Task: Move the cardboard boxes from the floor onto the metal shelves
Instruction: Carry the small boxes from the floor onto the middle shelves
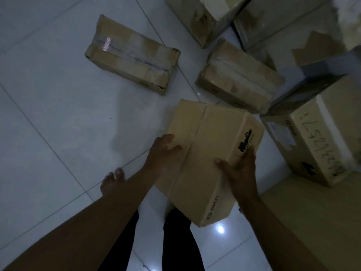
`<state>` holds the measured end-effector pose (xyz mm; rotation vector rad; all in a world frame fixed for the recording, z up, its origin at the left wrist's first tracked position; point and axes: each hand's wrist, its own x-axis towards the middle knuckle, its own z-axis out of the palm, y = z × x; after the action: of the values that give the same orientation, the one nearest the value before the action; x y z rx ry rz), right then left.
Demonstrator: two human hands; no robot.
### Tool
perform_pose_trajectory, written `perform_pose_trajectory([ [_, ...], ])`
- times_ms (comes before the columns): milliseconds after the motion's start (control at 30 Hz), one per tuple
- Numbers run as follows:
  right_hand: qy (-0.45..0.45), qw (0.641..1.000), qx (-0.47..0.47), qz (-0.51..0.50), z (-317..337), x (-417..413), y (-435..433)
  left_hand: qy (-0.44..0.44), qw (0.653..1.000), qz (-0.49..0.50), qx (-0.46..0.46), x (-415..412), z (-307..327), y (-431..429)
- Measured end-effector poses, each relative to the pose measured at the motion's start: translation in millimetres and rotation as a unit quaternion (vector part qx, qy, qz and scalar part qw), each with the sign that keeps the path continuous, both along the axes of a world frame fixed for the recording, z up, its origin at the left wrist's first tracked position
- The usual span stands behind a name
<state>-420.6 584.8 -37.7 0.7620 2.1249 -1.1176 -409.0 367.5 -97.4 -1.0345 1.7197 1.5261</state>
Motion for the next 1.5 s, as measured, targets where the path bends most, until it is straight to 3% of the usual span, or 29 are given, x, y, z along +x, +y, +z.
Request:
perform_pose_trajectory([
  [33, 0.008, 0.999, -0.033, -0.026, -2.1, 1.2, 14.0, -0.018, 0.998, -0.028, -0.051, -2.7, -6.9, -2.1],
  [100, -0.008, 0.993, -0.086, -0.080, -8.0, 5.6, 37.6, -0.063, 0.993, -0.065, -0.069, -7.0, -17.2, -7.5],
  [200, -0.033, 0.980, -0.136, -0.144, -15.8, 12.6, 48.5, -0.095, 0.993, -0.044, 0.050, -7.7, -15.4, -4.1],
  [267, -0.027, 0.974, -0.151, -0.164, -19.5, 16.4, 42.9, -0.079, 0.994, -0.030, 0.072, -1.4, -11.8, 2.4],
  [400, -0.035, 0.966, -0.176, -0.185, -3.7, 23.7, 25.9, -0.024, 0.999, -0.032, 0.002, 12.7, 15.6, -14.2],
  [600, -0.040, 0.967, -0.213, -0.134, 93.3, 20.3, -40.8, 0.065, 0.997, 0.004, -0.038, 25.5, 158.8, -98.6],
  [900, 0.022, 0.969, -0.240, 0.058, 324.3, -4.8, -188.0, 0.180, 0.961, 0.193, -0.081, 80.7, 441.1, -231.6],
  [1033, 0.077, 0.949, -0.255, 0.168, 432.9, -3.9, -267.8, 0.244, 0.925, 0.264, -0.121, 132.7, 542.4, -288.8],
  [1200, 0.149, 0.900, -0.261, 0.315, 544.1, 28.0, -376.4, 0.317, 0.863, 0.357, -0.163, 222.4, 639.4, -354.7],
  [1500, 0.199, 0.751, -0.331, 0.536, 647.1, 138.1, -576.1, 0.371, 0.695, 0.540, -0.296, 410.8, 725.2, -423.9],
])
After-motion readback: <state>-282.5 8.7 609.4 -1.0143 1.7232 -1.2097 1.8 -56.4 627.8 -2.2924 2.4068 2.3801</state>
